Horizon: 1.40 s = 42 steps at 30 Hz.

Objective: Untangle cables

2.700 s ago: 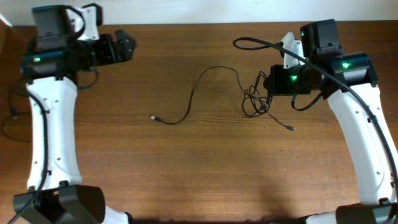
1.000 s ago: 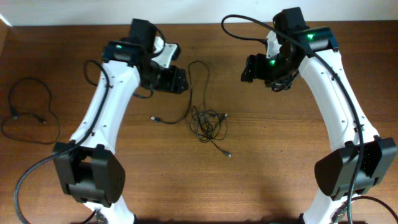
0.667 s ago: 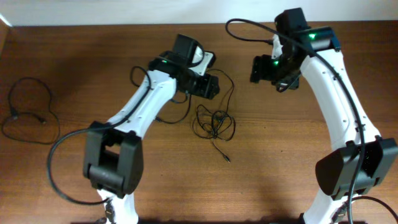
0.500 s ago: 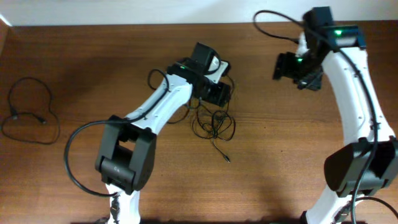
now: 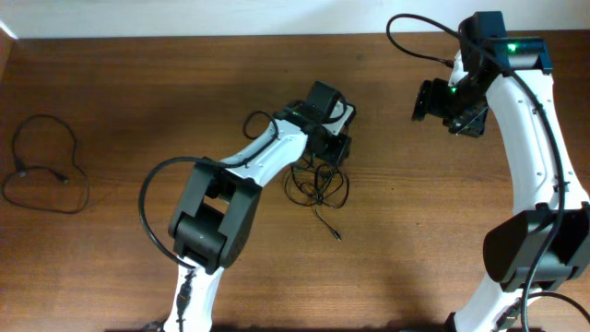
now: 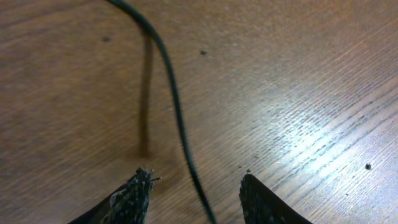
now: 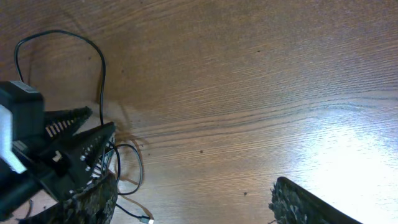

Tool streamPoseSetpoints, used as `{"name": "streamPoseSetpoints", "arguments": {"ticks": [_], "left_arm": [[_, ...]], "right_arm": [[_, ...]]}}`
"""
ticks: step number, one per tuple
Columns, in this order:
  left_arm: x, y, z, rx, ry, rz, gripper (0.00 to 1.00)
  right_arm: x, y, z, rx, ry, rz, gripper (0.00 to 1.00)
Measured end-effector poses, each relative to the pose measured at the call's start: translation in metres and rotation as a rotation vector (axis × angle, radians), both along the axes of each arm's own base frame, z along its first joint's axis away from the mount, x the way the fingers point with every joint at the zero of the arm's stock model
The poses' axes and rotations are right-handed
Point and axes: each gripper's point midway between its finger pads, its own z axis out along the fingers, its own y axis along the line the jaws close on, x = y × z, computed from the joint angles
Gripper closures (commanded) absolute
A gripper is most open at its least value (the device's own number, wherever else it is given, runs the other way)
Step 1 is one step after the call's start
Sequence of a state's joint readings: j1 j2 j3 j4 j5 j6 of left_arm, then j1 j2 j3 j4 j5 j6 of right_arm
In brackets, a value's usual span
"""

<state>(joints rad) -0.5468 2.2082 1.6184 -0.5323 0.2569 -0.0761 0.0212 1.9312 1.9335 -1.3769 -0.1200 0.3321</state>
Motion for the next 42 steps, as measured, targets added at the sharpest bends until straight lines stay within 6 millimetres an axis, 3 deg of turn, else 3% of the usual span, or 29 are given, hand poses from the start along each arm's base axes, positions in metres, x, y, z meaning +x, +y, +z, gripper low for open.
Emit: {"name": "streamPoseSetpoints", "arguments": {"ticks": [4, 8, 11, 14, 15, 18, 21, 23, 26, 28, 30, 34, 35, 40, 42], "left_arm": [[-0.007, -0.011, -0.013, 0.019, 0.002, -0.024, 0.63], [-0.002, -0.014, -0.015, 0.014, -0.015, -0.019, 1.00], [-0.004, -0.010, -0.014, 0.039, 0.023, -0.012, 1.00], [0.017, -0.001, 0.023, 0.039, 0.022, 0.022, 1.00], [0.031, 0.002, 0.048, 0.018, -0.014, 0.038, 1.00], [0.042, 0.005, 0.109, -0.017, -0.095, 0.039, 1.00], [0.043, 0.005, 0.173, -0.077, -0.210, 0.032, 1.00], [0.041, 0.021, 0.221, -0.117, -0.289, 0.055, 1.00], [0.040, 0.044, 0.266, -0.153, -0.369, 0.093, 1.00], [0.035, 0.054, 0.292, -0.174, -0.415, 0.107, 1.00], [0.030, 0.057, 0.305, -0.186, -0.438, 0.109, 1.00], [0.027, 0.059, 0.306, -0.182, -0.429, 0.111, 1.00], [0.029, 0.063, 0.305, -0.191, -0.417, 0.138, 1.00], [0.047, 0.102, 0.305, -0.254, -0.342, 0.334, 1.00], [0.049, 0.109, 0.306, -0.276, -0.325, 0.356, 1.00]], "right_arm": [[0.000, 0.000, 0.000, 0.000, 0.000, 0.000, 0.19], [0.000, 0.000, 0.000, 0.000, 0.000, -0.001, 0.19], [0.000, 0.000, 0.000, 0.000, 0.001, 0.000, 0.19], [0.000, 0.000, 0.000, 0.000, 0.000, 0.001, 0.19], [0.000, 0.000, 0.000, 0.000, 0.001, 0.002, 0.19], [0.000, 0.000, 0.000, -0.001, 0.000, 0.003, 0.19], [0.000, 0.000, 0.000, -0.002, -0.001, 0.015, 0.19], [0.000, 0.001, 0.000, -0.001, -0.003, 0.027, 0.20], [0.000, 0.009, 0.001, 0.038, -0.011, 0.068, 0.23], [0.002, 0.020, 0.004, 0.097, -0.030, 0.126, 0.25], [0.005, 0.038, 0.010, 0.194, -0.062, 0.192, 0.26], [0.010, 0.077, 0.029, 0.387, -0.140, 0.309, 0.27], [0.012, 0.096, 0.038, 0.454, -0.178, 0.359, 0.27], [0.014, 0.166, 0.061, 0.604, -0.247, 0.454, 0.30], [0.015, 0.180, 0.066, 0.621, -0.257, 0.449, 0.30]]}}
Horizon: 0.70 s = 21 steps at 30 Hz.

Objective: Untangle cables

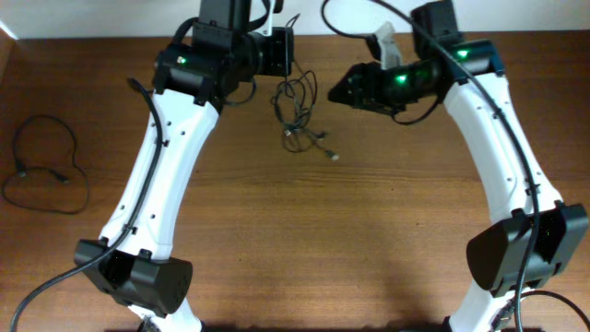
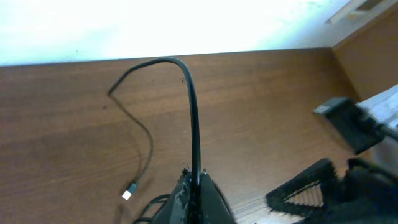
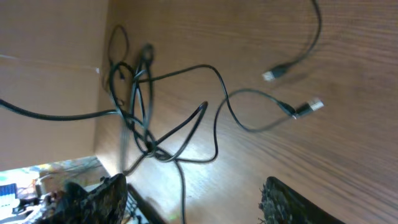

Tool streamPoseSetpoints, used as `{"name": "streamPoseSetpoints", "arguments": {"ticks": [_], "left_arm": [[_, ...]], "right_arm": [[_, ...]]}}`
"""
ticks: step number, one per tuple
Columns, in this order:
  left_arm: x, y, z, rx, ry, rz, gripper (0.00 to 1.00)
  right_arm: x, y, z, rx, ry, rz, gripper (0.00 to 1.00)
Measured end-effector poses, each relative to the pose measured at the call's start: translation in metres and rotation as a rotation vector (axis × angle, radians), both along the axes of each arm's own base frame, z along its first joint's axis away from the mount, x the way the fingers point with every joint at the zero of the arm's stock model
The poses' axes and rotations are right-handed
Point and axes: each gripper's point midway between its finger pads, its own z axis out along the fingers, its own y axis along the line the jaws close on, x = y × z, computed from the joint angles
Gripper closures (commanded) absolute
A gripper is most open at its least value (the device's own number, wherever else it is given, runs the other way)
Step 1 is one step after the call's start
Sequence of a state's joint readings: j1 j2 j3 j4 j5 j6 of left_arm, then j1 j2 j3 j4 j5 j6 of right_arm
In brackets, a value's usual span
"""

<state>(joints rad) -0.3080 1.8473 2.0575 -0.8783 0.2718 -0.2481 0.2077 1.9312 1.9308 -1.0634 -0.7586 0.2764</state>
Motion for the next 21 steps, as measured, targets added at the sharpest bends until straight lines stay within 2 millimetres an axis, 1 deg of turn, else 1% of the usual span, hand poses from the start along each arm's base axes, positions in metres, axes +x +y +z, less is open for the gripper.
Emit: {"name": "streamPoseSetpoints", "arguments": {"ticks": [1, 4, 6, 8, 10, 12, 14, 16, 17, 18, 19, 20, 21], "left_arm": [[0.000, 0.002, 0.000, -0.018, 0.009, 0.002, 1.00], [0.000, 0.005, 0.002, -0.066, 0.031, -0.002, 1.00], [0.000, 0.005, 0.004, -0.095, 0.046, -0.003, 1.00], [0.000, 0.004, 0.005, -0.120, 0.054, 0.003, 1.00], [0.000, 0.000, 0.009, -0.147, 0.055, -0.003, 1.00], [0.000, -0.003, 0.012, -0.170, 0.051, -0.011, 1.00], [0.000, -0.005, 0.014, -0.178, 0.048, -0.019, 1.00], [0.000, -0.006, 0.016, -0.189, 0.047, -0.021, 1.00], [0.001, -0.006, 0.016, -0.193, 0.047, -0.018, 1.00], [0.001, -0.006, 0.018, -0.197, 0.043, -0.017, 1.00], [0.002, -0.006, 0.019, -0.201, 0.038, -0.015, 1.00], [0.003, -0.006, 0.019, -0.202, 0.037, -0.014, 1.00], [0.003, -0.005, 0.019, -0.204, 0.038, -0.010, 1.00]], "right_arm": [[0.003, 0.010, 0.004, 0.021, 0.002, -0.017, 0.30], [0.011, 0.016, 0.010, 0.053, 0.005, -0.057, 0.32], [0.014, 0.023, 0.015, 0.076, 0.009, -0.078, 0.38], [0.014, 0.034, 0.017, 0.087, 0.019, -0.089, 0.40], [0.015, 0.043, 0.019, 0.103, 0.031, -0.104, 0.45], [0.017, 0.045, 0.014, 0.110, 0.059, -0.121, 0.49], [0.020, 0.046, 0.004, 0.106, 0.093, -0.131, 0.55], [0.024, 0.048, -0.013, 0.094, 0.131, -0.137, 0.66], [0.025, 0.048, -0.015, 0.093, 0.138, -0.139, 0.70], [0.025, 0.049, -0.019, 0.091, 0.147, -0.141, 0.79], [0.026, 0.049, -0.024, 0.087, 0.156, -0.140, 0.87], [0.027, 0.050, -0.027, 0.080, 0.156, -0.139, 0.93], [0.028, 0.049, -0.030, 0.071, 0.158, -0.146, 0.96]]}}
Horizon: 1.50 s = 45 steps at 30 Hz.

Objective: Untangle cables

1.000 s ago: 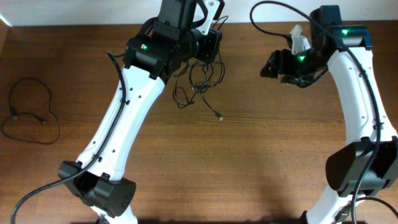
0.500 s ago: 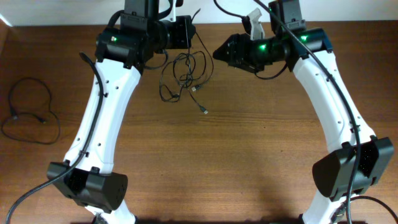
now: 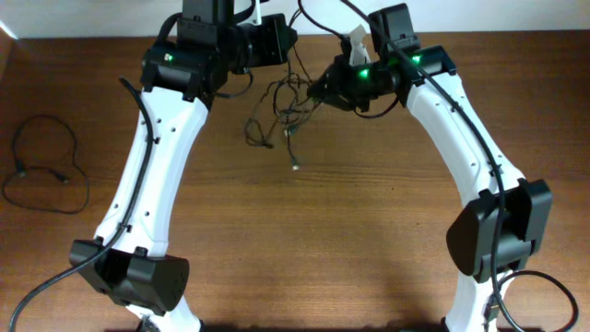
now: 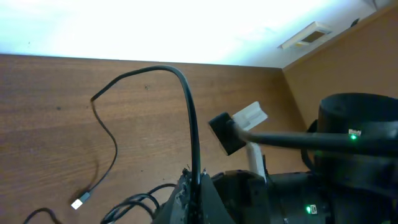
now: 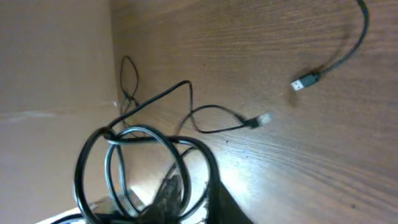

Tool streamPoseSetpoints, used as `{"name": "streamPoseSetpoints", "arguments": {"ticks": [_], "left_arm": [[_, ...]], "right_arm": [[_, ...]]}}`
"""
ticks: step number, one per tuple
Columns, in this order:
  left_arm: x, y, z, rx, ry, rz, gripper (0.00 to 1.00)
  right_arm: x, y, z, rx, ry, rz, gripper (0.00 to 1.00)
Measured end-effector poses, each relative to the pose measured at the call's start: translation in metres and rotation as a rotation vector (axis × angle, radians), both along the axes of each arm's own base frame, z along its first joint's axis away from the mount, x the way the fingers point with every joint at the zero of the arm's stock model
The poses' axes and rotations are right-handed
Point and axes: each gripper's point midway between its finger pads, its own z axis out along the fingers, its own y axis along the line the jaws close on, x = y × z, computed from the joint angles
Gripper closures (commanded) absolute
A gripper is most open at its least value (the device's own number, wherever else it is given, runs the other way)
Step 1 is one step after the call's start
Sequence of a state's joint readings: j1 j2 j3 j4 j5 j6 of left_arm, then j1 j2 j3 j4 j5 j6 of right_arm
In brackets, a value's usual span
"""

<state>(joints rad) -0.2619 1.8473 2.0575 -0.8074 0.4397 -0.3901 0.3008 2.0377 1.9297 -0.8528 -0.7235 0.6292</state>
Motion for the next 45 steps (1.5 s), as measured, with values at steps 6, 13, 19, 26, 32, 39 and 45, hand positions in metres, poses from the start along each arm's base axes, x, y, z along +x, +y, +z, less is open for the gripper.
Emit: {"name": "streamPoseSetpoints", "arguments": {"ticks": [6, 13, 19, 26, 32, 39, 45], "left_arm": [[0.020, 0.056, 0.000, -0.004, 0.002, 0.113, 1.00], [0.033, 0.133, -0.003, -0.006, 0.016, 0.249, 1.00], [0.029, 0.141, -0.011, 0.024, 0.041, 0.258, 1.00], [0.038, 0.176, -0.011, 0.105, 0.006, 0.364, 1.00], [0.037, 0.178, -0.014, 0.126, 0.010, 0.368, 1.00], [0.013, 0.159, -0.037, 0.156, 0.118, 0.261, 1.00], [-0.013, 0.082, -0.083, 0.247, 0.098, -0.210, 1.00]], "right_arm": [[-0.005, -0.013, -0.014, -0.084, 0.013, 0.001, 0.96], [-0.021, -0.058, -0.042, -0.273, 0.083, -0.005, 0.96], [-0.027, -0.083, -0.050, -0.333, 0.108, 0.006, 0.96], [-0.035, -0.163, -0.071, -0.592, 0.191, -0.081, 0.96], [-0.035, -0.169, -0.073, -0.640, 0.181, -0.080, 0.96], [-0.034, -0.150, -0.072, -0.641, 0.143, -0.044, 0.96], [-0.044, -0.114, -0.072, -0.633, 0.115, 0.040, 0.96]]}}
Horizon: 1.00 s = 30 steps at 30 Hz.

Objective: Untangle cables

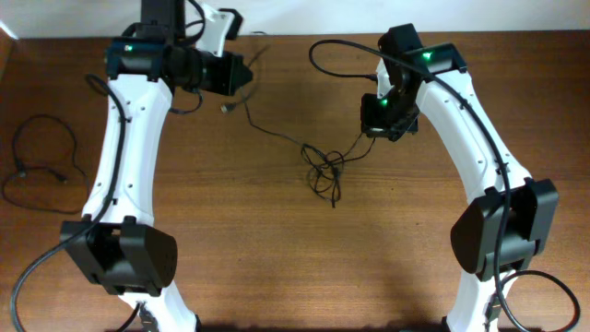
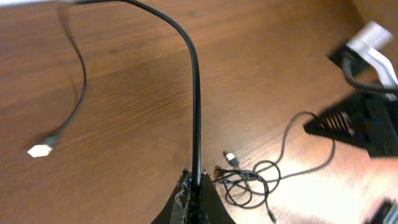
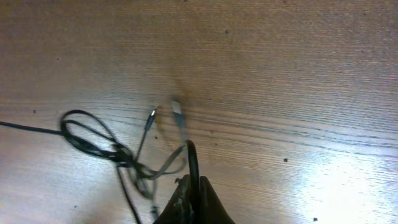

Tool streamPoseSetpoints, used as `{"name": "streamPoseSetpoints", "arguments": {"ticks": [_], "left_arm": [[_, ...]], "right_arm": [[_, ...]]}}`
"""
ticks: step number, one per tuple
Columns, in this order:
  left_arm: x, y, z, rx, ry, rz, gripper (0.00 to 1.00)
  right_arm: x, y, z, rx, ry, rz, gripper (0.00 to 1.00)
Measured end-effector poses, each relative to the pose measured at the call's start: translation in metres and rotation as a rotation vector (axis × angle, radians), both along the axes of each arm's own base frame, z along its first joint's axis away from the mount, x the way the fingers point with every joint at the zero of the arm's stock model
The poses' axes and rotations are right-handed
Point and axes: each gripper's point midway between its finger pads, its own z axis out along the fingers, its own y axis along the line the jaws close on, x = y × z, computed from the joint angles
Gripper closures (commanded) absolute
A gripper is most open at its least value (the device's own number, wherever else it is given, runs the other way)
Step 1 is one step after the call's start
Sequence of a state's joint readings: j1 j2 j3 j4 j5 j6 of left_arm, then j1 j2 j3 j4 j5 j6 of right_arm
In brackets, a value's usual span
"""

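A knot of thin black cables (image 1: 324,171) lies on the table's middle. One strand runs up-left from it to my left gripper (image 1: 241,76), which is shut on that black cable (image 2: 195,93); its free end arcs round to a white-tipped plug (image 2: 40,150). Another strand rises right to my right gripper (image 1: 375,118), also shut on a cable (image 3: 192,158). The knot (image 3: 118,155) and two loose plugs (image 3: 177,112) show in the right wrist view. The knot (image 2: 249,184) also appears past the left gripper (image 2: 198,179). The right gripper (image 3: 191,182) hovers over the wood.
A separate black cable (image 1: 41,166) lies looped at the far left of the brown wooden table (image 1: 277,267). The right arm's own thick cable (image 1: 336,46) loops above the back edge. The pale wall runs along the back.
The grippers, close together at the back centre with the bundle hanging between them, now stand apart. The knot is lower, on the table's middle, with strands stretched to each gripper.
First my left gripper was open over the tangle at mid-table and the right was open far to the right. Then the left was shut on a cable, bundle lifted at the back. Then the right was shut on it too. Now they stand apart.
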<state>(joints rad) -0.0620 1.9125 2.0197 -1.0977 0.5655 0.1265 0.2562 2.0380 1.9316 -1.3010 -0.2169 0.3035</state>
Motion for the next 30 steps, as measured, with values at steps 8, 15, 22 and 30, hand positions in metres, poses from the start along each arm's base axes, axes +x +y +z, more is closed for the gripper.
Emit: {"name": "streamPoseSetpoints", "arguments": {"ticks": [8, 15, 22, 30], "left_arm": [[0.001, -0.012, 0.095, -0.222, -0.286, -0.219, 1.00], [-0.014, -0.008, 0.178, -0.289, -0.453, -0.232, 1.00], [-0.019, 0.036, 0.234, -0.302, -0.561, -0.108, 1.00], [-0.003, 0.073, 0.227, -0.269, -0.513, 0.088, 1.00]], "right_arm": [[0.006, 0.009, -0.021, 0.035, 0.037, 0.007, 0.96], [0.011, 0.017, -0.046, 0.067, 0.076, 0.008, 0.96], [0.012, 0.020, -0.056, 0.077, 0.099, 0.005, 0.96], [0.019, 0.004, -0.056, 0.072, 0.091, -0.030, 0.89]]}}
